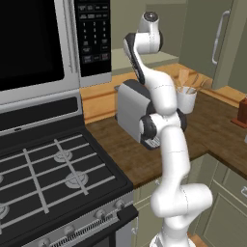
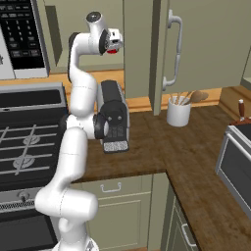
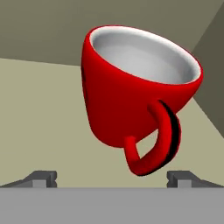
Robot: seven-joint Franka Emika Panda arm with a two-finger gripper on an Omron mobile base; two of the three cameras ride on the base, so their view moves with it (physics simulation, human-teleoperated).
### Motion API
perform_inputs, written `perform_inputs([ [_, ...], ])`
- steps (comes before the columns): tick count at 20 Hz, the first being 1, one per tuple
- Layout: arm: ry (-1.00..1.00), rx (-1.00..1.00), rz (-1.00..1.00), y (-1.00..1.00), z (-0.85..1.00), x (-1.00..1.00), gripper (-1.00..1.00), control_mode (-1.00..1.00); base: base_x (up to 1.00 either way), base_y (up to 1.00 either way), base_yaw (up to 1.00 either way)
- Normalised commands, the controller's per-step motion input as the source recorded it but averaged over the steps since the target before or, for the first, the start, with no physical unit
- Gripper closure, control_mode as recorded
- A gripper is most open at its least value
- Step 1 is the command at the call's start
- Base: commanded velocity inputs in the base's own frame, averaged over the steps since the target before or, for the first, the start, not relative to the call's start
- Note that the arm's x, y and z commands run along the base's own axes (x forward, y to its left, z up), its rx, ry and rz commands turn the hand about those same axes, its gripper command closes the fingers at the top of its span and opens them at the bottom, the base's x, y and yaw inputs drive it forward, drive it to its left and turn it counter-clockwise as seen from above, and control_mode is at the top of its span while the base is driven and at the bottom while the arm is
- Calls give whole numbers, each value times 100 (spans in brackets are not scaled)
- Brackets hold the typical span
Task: Gather all objects into one cabinet and sort the glasses and bowls to opposite sides.
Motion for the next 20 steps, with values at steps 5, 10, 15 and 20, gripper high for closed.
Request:
perform_inputs([
  [5, 4, 6, 3, -1, 50, 11, -100, -100, 0, 0, 0],
  [10, 5, 8, 5, 0, 58, 2, -100, -100, 0, 0, 0],
  [15, 12, -3, 0, 0, -23, 19, -100, -100, 0, 0, 0],
  [20, 20, -9, 0, 0, -35, 13, -100, -100, 0, 0, 0],
])
